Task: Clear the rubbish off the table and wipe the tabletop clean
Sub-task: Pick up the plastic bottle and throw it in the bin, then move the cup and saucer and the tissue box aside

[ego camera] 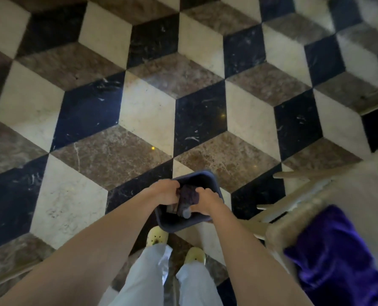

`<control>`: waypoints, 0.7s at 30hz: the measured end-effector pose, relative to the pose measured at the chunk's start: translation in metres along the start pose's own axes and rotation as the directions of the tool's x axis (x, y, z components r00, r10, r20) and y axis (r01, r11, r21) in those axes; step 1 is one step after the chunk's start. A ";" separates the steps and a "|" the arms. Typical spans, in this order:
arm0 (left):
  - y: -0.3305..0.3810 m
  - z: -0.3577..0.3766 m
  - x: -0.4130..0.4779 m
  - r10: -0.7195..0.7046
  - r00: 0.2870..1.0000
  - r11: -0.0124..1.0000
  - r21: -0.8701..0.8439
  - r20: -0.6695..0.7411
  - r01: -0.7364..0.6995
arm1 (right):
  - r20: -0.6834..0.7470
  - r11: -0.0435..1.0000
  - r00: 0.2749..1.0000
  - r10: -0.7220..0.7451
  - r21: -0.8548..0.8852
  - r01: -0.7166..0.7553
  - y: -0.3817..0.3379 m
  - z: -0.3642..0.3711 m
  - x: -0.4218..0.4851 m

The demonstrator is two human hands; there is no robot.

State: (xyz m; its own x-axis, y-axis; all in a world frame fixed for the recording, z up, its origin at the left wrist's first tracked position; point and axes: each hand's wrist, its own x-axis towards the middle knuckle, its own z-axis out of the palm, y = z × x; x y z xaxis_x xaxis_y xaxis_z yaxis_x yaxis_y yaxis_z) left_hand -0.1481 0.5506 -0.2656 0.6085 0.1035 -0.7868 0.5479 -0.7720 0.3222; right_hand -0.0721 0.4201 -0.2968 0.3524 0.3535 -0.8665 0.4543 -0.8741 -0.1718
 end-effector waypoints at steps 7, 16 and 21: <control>0.050 -0.091 -0.079 0.057 0.998 0.996 0.072 0.020 -0.059 | -0.084 0.999 0.996 -0.043 0.020 0.045 -0.009 -0.092 -0.111; 0.127 -0.146 -0.122 0.198 0.980 0.952 0.231 0.025 -0.199 | -0.248 0.991 0.969 0.015 0.132 0.018 0.048 -0.153 -0.225; 0.192 -0.152 -0.128 0.318 0.948 0.886 0.345 0.035 -0.310 | -0.284 0.980 0.952 0.111 0.190 -0.058 0.094 -0.158 -0.271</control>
State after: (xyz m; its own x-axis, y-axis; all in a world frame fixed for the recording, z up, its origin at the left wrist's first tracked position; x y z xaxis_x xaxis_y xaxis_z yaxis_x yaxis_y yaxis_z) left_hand -0.0339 0.4846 -0.0234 0.7307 -0.1688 -0.6615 0.0991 -0.9325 0.3473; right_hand 0.0041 0.2947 -0.0046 0.6185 0.3341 -0.7112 0.2695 -0.9404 -0.2074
